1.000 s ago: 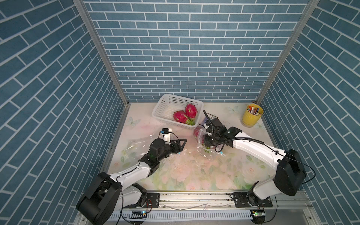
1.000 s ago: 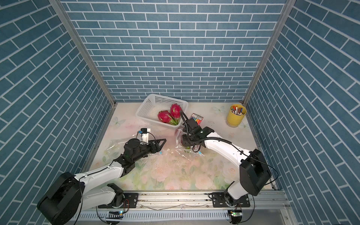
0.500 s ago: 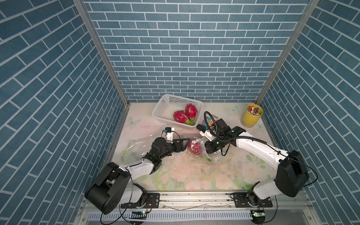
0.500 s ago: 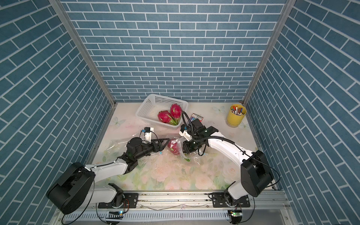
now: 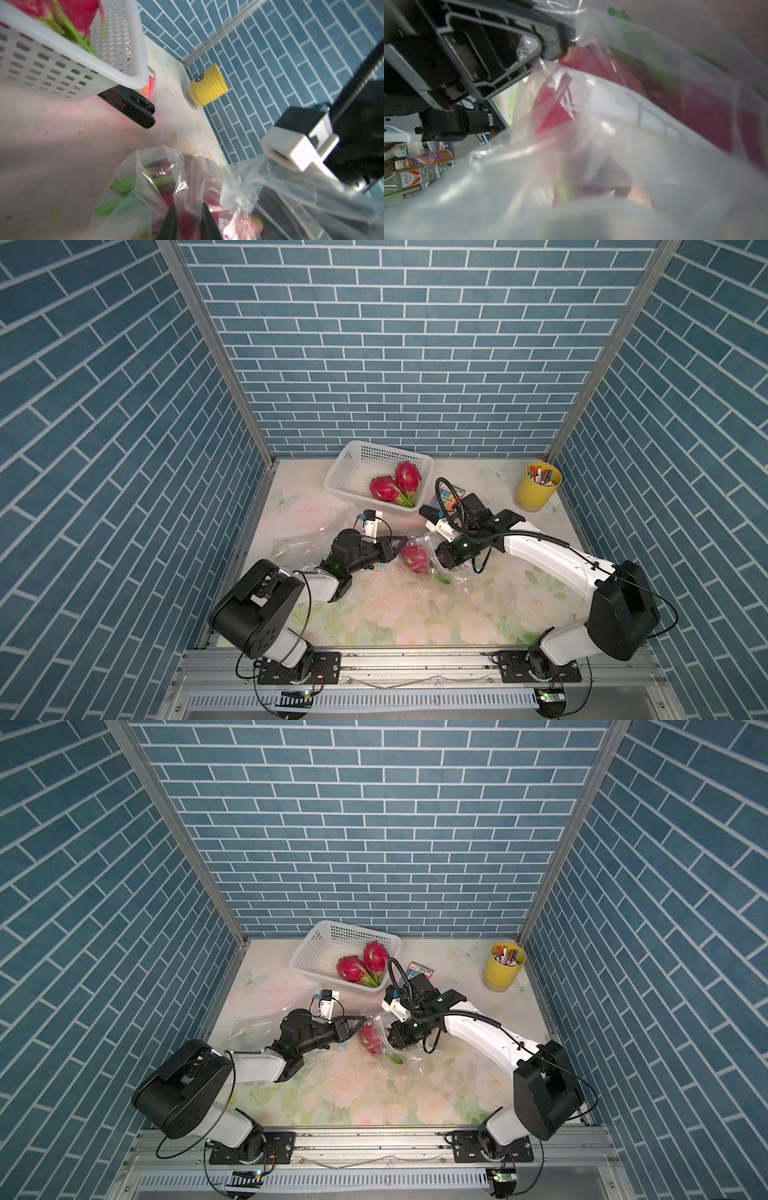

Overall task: Open the zip-top bag and take out the dragon fruit
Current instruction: Pick up the dragon fruit from the zipper food storage bag.

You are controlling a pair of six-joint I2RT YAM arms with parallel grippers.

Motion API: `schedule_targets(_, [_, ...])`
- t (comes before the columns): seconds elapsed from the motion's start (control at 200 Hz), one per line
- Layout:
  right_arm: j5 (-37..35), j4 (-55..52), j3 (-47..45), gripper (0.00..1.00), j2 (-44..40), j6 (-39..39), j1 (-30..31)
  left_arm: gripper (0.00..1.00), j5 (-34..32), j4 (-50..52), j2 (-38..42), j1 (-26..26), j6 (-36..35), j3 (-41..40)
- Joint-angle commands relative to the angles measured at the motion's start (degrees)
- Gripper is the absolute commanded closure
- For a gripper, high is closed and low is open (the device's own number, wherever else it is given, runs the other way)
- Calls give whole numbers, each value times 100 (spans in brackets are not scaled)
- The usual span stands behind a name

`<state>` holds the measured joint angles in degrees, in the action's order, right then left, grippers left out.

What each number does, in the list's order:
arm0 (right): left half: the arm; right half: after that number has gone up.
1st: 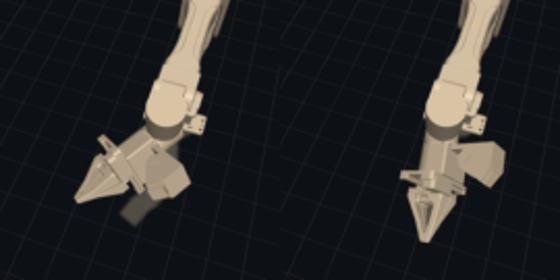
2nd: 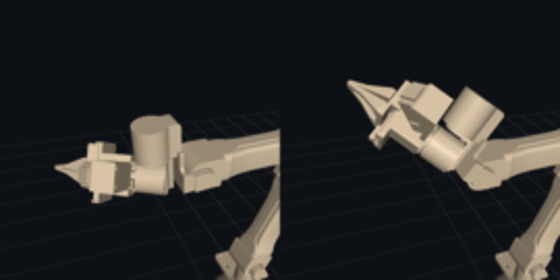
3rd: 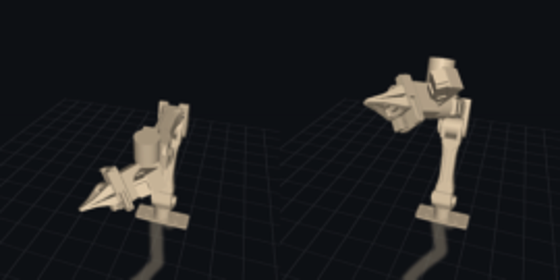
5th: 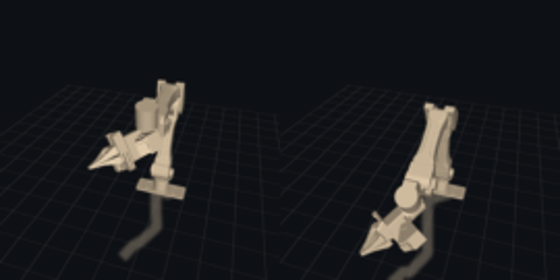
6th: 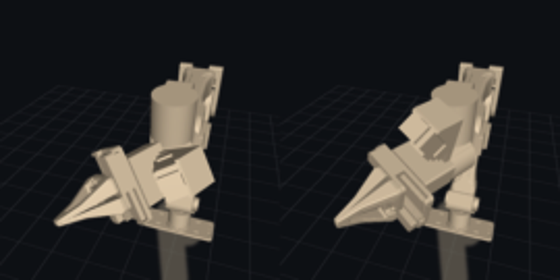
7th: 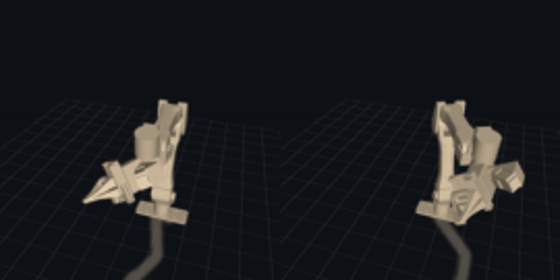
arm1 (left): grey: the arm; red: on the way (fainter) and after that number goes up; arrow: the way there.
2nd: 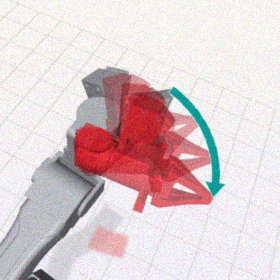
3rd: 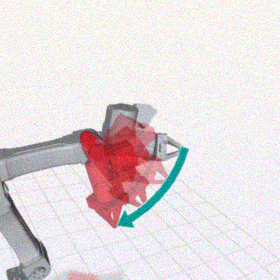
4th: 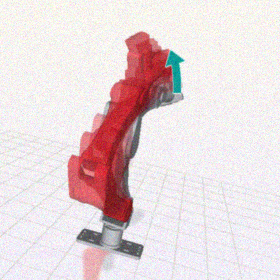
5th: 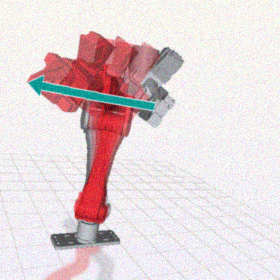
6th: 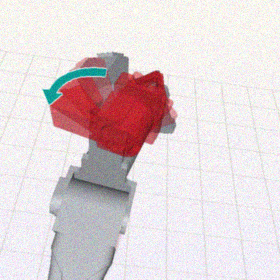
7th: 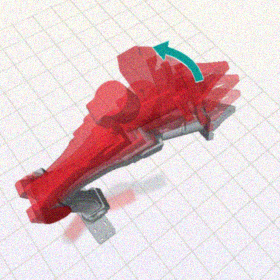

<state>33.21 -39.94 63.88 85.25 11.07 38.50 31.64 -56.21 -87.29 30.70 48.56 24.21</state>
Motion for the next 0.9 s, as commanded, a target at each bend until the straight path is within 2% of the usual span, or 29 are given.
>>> schedule_targets(0.0, [89, -28, 11, 100, -306, -400, -35, 99, -119, 174, -61, -41, -163, 109])
schedule_targets(0.315, [-99, -425, 175, 100, -530, -378, -85, 100, -865, 934, -101, -349, -763, 369])
schedule_targets(0.575, [-269, -598, 252, 100, -1043, -273, -214, 100, -1051, 1326, -248, -432, -1163, 480])
schedule_targets(0.895, [-803, -775, 327, 100, -1724, -205, -435, 100, -1002, 1409, -347, -508, -1265, 374])
